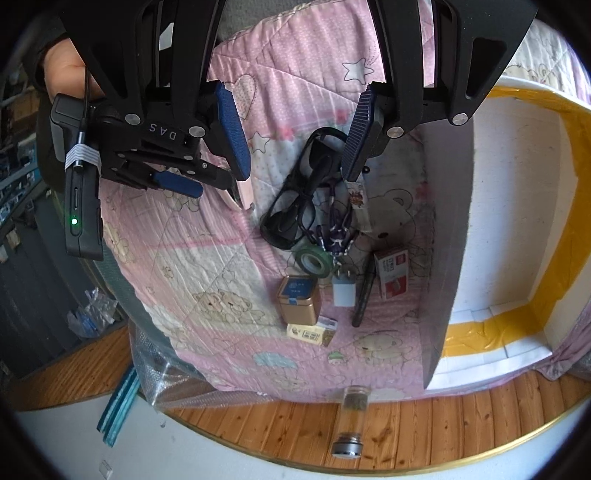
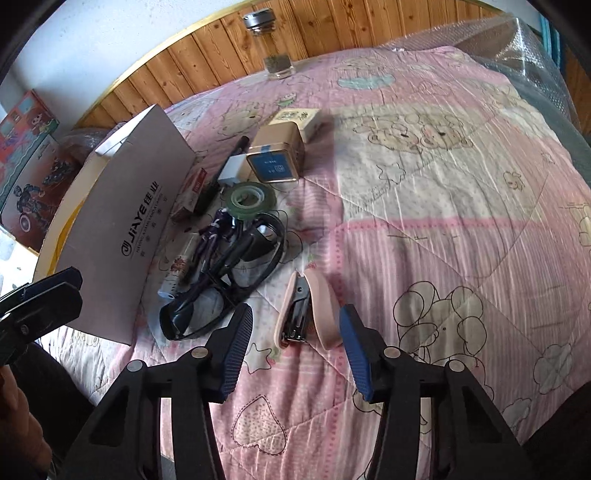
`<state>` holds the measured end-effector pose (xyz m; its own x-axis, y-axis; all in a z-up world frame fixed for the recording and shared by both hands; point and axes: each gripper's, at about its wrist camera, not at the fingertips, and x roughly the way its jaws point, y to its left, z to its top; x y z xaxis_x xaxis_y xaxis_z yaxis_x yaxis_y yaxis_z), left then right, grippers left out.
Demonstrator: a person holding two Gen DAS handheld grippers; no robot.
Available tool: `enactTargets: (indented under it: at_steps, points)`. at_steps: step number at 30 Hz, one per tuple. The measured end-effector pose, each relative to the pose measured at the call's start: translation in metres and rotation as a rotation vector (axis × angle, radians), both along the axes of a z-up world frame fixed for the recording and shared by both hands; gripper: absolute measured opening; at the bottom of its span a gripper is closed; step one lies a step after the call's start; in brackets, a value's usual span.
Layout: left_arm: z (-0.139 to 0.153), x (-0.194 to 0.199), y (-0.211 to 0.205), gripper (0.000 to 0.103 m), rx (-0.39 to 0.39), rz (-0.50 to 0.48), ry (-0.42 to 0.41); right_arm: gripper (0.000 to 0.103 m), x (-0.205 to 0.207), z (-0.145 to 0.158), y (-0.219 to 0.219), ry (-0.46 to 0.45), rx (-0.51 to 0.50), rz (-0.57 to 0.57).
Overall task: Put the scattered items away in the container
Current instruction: 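Move both tools toward the scattered items beside the white box, then close the left tool on the black glasses while the right tool grasps the pink stapler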
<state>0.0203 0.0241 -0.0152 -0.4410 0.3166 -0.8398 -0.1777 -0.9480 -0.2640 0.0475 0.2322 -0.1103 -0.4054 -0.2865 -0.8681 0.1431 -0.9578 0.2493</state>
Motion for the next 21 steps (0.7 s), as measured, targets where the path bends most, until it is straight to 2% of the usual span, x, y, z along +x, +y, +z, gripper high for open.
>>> enactTargets:
  at_steps: [4,7,12,13,14,17,19,21]
  points:
    - [-0.024,-0.014,0.007,0.054,0.022,-0.008,-0.055,0.050,-0.004,-0.016,0.005,-0.032,0.014,-0.008]
    - [-0.039,-0.025,0.012,0.054,0.003,0.003,-0.074,0.035,-0.007,-0.022,0.000,-0.046,0.012,0.014]
    - [-0.053,-0.036,0.014,0.054,0.043,0.008,-0.093,0.034,-0.016,-0.029,0.000,-0.066,-0.020,0.006]
    - [-0.054,-0.036,0.015,0.054,0.049,0.004,-0.093,0.031,-0.018,-0.029,0.000,-0.070,-0.026,0.010]
    - [-0.056,-0.038,0.017,0.054,0.052,-0.005,-0.093,0.023,-0.018,-0.028,0.000,-0.067,-0.026,0.017]
    - [-0.060,-0.041,0.026,0.054,0.058,-0.033,-0.096,0.020,-0.019,-0.024,0.005,-0.061,-0.036,0.010]
    - [-0.065,-0.044,0.031,0.054,0.059,-0.044,-0.101,0.020,-0.019,-0.020,0.010,-0.040,0.005,-0.005]
    - [-0.069,-0.047,0.035,0.054,0.049,-0.043,-0.105,0.020,-0.020,-0.012,0.010,0.011,0.117,-0.008]
